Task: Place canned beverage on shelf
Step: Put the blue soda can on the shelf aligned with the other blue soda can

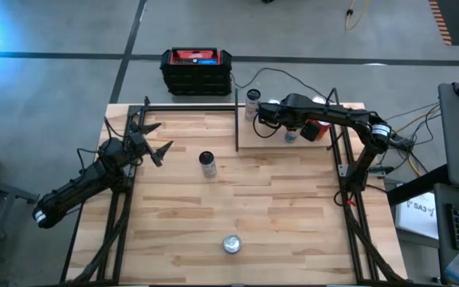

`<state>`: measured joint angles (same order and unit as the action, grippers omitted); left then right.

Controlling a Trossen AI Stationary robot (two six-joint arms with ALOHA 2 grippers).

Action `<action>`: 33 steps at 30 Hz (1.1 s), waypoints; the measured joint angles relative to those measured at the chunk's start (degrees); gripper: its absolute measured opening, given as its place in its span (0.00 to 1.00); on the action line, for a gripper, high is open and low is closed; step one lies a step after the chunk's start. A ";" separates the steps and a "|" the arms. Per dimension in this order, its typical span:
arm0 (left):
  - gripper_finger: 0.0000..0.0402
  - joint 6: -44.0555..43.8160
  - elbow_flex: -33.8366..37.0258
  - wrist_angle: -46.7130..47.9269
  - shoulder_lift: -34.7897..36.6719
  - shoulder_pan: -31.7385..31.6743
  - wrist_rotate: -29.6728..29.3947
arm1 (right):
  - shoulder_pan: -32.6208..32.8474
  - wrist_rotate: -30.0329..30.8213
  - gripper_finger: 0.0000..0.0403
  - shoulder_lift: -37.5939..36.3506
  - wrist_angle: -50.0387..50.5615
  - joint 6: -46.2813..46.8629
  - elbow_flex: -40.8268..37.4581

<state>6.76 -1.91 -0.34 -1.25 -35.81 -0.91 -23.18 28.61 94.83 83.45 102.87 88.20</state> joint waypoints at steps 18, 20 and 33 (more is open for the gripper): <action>0.99 0.00 0.01 0.00 -0.01 0.00 -0.02 | -0.13 0.01 0.65 0.00 -0.07 -4.96 -0.02; 0.99 0.02 0.00 0.00 0.01 -0.01 0.00 | -0.13 0.01 0.61 0.00 -0.07 -4.47 -0.02; 0.99 0.01 0.02 0.00 0.02 -0.01 0.00 | -0.11 0.16 0.56 0.00 -0.56 -8.26 -0.02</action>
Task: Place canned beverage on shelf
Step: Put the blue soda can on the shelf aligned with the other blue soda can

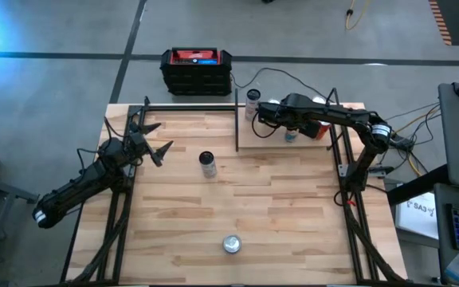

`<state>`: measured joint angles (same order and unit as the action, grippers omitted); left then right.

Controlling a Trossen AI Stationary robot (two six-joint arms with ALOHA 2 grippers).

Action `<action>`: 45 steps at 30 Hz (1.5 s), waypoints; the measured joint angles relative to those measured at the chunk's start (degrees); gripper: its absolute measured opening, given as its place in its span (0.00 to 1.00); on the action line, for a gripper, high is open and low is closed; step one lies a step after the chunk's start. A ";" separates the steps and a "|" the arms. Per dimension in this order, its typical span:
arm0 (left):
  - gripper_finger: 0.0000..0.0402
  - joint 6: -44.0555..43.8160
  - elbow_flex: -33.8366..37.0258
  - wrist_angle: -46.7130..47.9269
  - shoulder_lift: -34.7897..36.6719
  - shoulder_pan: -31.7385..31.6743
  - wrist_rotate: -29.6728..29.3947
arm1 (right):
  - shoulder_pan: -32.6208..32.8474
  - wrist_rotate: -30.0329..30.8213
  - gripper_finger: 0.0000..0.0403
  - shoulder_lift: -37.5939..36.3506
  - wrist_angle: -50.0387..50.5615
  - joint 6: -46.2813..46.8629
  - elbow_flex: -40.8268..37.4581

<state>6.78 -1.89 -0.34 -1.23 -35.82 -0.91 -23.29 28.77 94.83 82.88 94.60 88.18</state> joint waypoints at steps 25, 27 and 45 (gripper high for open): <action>0.99 -0.01 0.00 0.01 0.00 0.00 -0.01 | 0.02 0.62 0.58 -3.08 -2.77 -13.50 -0.30; 0.99 0.00 -0.01 0.01 -0.01 0.00 -0.01 | 0.03 0.79 0.58 -3.33 -3.96 -14.85 -0.52; 0.99 0.00 0.00 0.00 -0.01 0.01 -0.01 | 0.02 -1.31 0.58 -3.54 -11.57 -26.71 -3.70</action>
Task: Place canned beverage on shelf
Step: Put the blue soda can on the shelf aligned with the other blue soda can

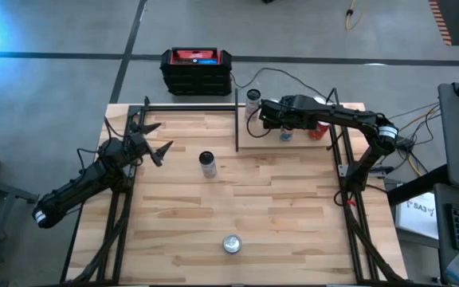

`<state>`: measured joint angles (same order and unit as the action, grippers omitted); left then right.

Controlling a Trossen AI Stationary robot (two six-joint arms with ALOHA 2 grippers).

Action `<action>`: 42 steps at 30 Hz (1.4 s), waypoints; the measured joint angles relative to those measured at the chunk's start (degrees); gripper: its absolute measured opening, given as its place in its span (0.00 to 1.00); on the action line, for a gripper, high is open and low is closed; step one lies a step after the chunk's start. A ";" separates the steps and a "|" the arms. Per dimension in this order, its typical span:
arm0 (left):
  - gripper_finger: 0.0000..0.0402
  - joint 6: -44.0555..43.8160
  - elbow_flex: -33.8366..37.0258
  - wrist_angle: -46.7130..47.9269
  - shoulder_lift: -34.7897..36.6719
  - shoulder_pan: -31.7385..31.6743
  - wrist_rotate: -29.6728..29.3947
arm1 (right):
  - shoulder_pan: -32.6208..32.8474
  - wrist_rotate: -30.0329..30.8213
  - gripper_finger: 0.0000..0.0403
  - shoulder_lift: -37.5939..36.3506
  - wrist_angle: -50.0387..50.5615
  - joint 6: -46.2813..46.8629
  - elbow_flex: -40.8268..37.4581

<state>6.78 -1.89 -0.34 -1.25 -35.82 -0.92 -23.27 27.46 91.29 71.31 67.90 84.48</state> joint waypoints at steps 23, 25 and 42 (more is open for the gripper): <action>0.99 -0.01 -0.02 0.00 0.01 -0.02 -0.01 | 0.00 -3.54 0.58 -1.88 -3.64 -4.48 -0.23; 0.99 0.00 -0.02 0.00 0.00 -0.02 0.00 | 0.00 -3.80 0.58 -1.88 -3.92 -4.50 -0.23; 0.99 -0.01 -0.02 0.00 0.01 -0.02 0.01 | 0.13 -5.13 0.58 -1.88 -6.96 -6.69 -0.81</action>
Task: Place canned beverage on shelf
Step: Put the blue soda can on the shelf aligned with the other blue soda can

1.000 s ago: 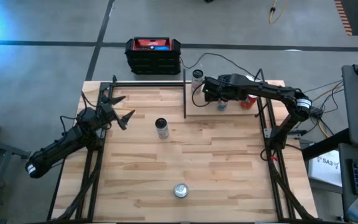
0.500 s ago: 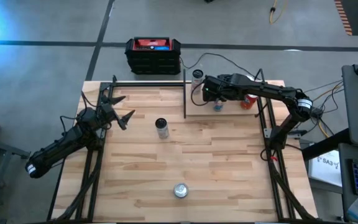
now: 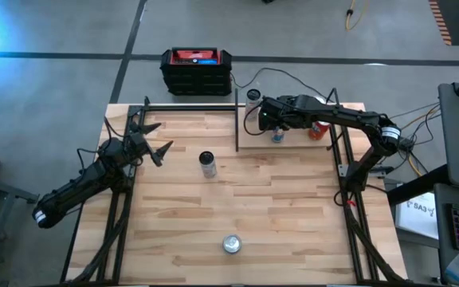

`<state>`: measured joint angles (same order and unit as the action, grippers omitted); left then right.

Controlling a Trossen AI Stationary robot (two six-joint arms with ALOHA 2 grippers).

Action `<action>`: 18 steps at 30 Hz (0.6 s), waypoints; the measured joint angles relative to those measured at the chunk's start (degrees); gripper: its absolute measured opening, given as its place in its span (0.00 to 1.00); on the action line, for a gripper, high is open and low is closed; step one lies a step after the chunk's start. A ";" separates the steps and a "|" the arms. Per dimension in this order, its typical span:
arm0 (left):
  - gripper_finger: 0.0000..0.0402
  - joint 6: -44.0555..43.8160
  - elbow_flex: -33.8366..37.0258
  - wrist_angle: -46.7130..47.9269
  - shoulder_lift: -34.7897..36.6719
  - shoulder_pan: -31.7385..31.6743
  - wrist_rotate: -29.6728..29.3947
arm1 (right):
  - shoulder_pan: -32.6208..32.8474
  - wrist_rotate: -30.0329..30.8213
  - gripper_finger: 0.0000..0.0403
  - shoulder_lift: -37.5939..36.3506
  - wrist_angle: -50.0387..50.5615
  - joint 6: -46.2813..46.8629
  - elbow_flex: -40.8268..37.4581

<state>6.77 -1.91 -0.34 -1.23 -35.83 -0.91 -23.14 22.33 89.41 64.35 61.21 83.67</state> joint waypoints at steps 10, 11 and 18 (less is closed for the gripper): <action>0.99 0.01 0.02 0.00 -0.02 0.01 -0.01 | 0.41 0.08 0.58 -0.04 -3.72 -3.83 -0.36; 0.99 0.01 0.02 0.00 0.00 0.00 -0.02 | 0.55 0.06 0.58 -0.04 -4.17 -4.39 -0.36; 0.99 0.02 0.00 0.00 0.00 0.02 0.00 | 0.90 -0.37 0.58 -0.04 -5.09 -8.65 -0.36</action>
<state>6.79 -1.91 -0.34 -1.23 -35.81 -0.91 -22.24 21.95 89.36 59.27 52.56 83.31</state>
